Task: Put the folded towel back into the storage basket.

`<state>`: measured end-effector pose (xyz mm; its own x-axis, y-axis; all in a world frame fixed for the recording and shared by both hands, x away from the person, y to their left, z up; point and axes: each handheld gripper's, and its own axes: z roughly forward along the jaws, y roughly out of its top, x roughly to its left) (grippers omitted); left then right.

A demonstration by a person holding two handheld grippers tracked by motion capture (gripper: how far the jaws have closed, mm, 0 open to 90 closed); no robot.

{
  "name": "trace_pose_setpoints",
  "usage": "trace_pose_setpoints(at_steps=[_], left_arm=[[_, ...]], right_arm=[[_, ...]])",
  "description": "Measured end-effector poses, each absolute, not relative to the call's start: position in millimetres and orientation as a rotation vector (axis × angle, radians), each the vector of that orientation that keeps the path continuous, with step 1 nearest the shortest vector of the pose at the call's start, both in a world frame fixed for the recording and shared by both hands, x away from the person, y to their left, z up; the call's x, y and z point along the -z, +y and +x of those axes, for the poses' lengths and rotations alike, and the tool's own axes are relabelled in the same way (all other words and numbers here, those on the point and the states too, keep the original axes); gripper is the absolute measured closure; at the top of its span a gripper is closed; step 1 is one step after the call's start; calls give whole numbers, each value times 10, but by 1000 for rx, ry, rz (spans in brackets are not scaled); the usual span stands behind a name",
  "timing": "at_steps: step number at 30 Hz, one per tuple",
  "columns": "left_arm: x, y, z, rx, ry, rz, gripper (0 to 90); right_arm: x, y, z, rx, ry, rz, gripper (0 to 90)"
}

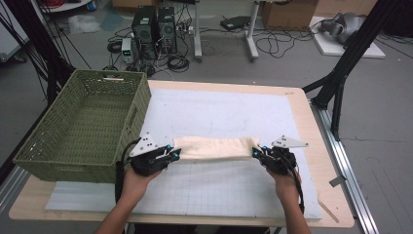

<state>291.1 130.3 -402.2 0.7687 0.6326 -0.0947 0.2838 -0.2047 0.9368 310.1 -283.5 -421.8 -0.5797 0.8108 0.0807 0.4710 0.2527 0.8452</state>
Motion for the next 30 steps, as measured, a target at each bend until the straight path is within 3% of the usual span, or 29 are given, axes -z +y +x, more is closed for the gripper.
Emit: trace_pose_setpoints(at_steps=[30], left_arm=[[3475, 1701, 2690, -537, 682, 1654, 810]], right_arm=[[3346, -2319, 3716, -1302, 2127, 884, 800]])
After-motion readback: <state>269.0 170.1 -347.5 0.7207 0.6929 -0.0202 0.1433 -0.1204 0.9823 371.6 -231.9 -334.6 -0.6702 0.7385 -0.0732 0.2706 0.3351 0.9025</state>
